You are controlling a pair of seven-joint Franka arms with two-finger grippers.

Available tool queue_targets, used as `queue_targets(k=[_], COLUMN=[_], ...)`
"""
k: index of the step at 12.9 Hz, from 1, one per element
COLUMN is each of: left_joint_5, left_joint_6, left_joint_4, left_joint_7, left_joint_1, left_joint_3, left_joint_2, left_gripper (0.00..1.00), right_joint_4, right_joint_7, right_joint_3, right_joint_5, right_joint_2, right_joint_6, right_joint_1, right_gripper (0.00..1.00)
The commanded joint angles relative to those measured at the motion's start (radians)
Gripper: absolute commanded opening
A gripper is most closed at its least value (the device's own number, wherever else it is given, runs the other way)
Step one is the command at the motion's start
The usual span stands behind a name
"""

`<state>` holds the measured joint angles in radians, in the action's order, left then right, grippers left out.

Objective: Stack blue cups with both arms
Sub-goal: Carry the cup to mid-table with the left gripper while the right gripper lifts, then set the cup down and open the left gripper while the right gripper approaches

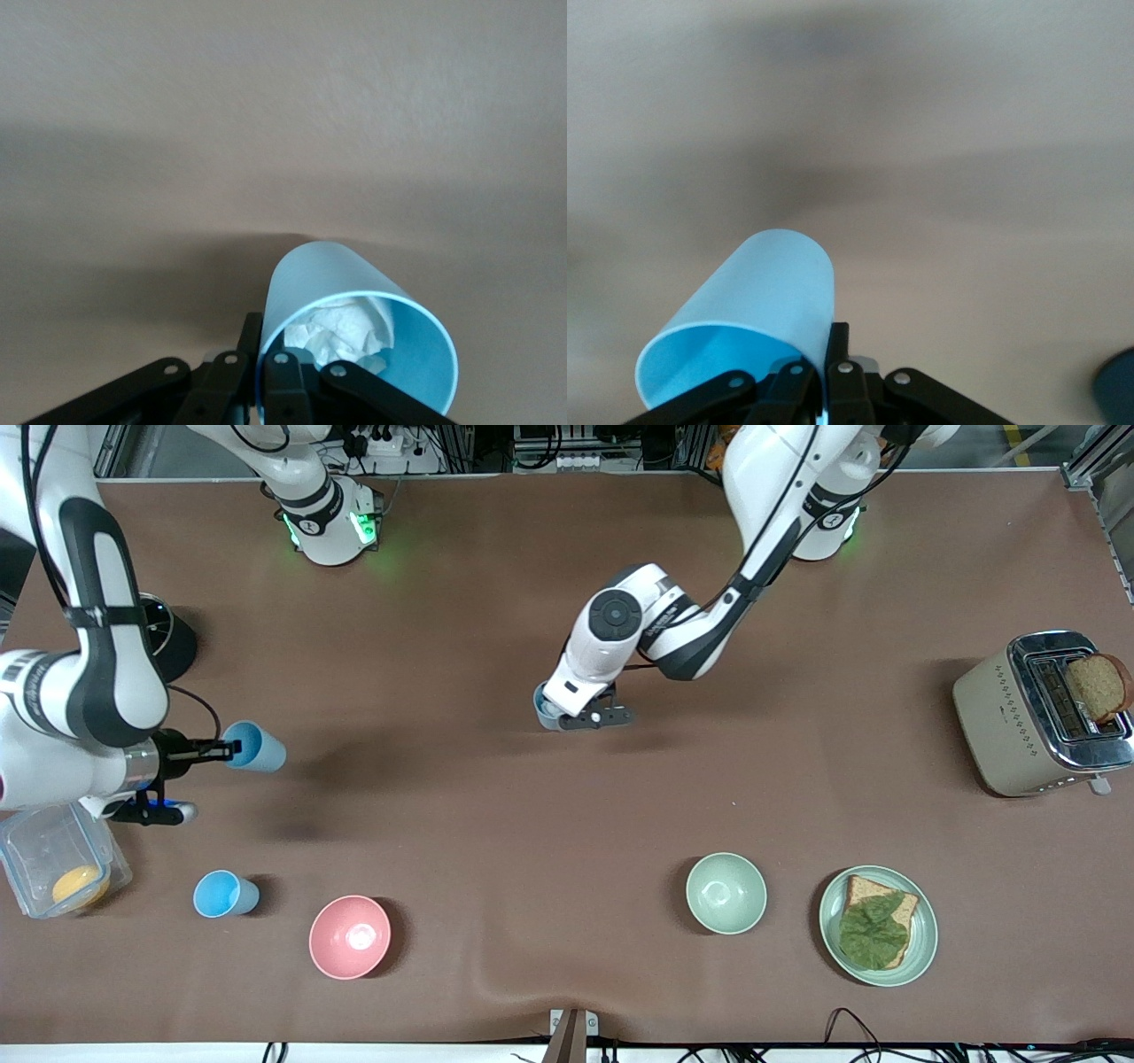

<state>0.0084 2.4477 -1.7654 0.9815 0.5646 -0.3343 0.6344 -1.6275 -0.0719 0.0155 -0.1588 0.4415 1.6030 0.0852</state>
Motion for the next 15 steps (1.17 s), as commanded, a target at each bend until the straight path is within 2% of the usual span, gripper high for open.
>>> queue_targets(k=[1, 2, 5, 8, 10, 13, 15], left_joint_5=[0.028, 0.033, 0.035, 0.027, 0.028, 0.036, 0.038], left_joint_6=[-0.012, -0.012, -0.013, -0.128, -0.228, -0.421, -0.525], left_joint_4=[0.056, 0.057, 0.055, 0.057, 0.057, 0.057, 0.060], left_joint_7=[0.029, 0.022, 0.032, 0.031, 0.028, 0.011, -0.114], left_joint_1=[0.024, 0.012, 0.002, -0.029, -0.077, -0.204, -0.288], left_joint_3=[0.011, 0.011, 0.009, 0.009, 0.009, 0.009, 0.012], left_joint_2=[0.037, 0.036, -0.002, -0.143, -0.256, -0.405, -0.481], left_gripper=[0.30, 0.99, 1.00, 1.00, 1.00, 1.00, 1.00], right_joint_4=[0.017, 0.017, 0.017, 0.011, 0.008, -0.027, -0.080], right_joint_7=[0.093, 0.145, 0.369, 0.445, 0.553, 0.789, 0.903], right_joint_3=[0.000, 0.000, 0.000, 0.001, 0.003, 0.003, 0.003], right_joint_5=[-0.064, -0.065, -0.083, -0.229, -0.242, -0.242, -0.242], right_joint_2=[-0.050, -0.073, -0.102, -0.098, -0.099, -0.092, -0.087], right_joint_6=[-0.078, -0.087, -0.083, -0.063, -0.035, 0.120, 0.249], right_joint_1=[-0.047, -0.080, -0.203, -0.231, -0.304, -0.456, -0.542], right_gripper=[0.00, 0.00, 0.00, 0.00, 0.00, 0.00, 0.00])
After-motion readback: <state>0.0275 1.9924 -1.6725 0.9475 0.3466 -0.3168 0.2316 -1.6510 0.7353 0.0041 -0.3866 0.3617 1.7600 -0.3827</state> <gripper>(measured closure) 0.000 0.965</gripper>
